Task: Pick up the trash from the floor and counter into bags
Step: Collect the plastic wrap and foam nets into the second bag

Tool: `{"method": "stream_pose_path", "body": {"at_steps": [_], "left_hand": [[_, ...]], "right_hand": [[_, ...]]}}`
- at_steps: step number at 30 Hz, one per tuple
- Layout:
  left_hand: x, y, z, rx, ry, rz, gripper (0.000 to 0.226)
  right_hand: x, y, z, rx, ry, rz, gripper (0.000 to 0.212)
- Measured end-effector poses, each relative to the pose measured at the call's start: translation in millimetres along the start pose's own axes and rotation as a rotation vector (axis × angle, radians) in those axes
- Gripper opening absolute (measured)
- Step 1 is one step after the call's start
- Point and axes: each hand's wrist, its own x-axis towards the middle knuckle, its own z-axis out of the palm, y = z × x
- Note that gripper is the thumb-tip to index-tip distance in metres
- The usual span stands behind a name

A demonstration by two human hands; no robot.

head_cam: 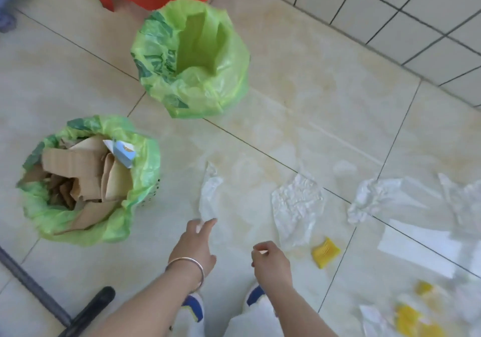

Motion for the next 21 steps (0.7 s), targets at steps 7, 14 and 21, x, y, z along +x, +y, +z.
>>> {"method": "stream_pose_path", "body": {"at_steps": [7, 14, 21], "left_hand": [[108, -13, 58, 0.457, 0.157, 0.080, 0.092], [182, -39, 72, 0.418, 0.377, 0.213, 0.067], [215, 14, 44, 0.299, 0.461, 0.451, 0.018]], "right_hand": [[123, 38, 6, -0.348, 0.162, -0.266, 0.051], [176, 35, 15, -0.383, 0.256, -0.369, 0.050], [191, 25, 7, -0.296, 0.317, -0.403, 0.045]]}}
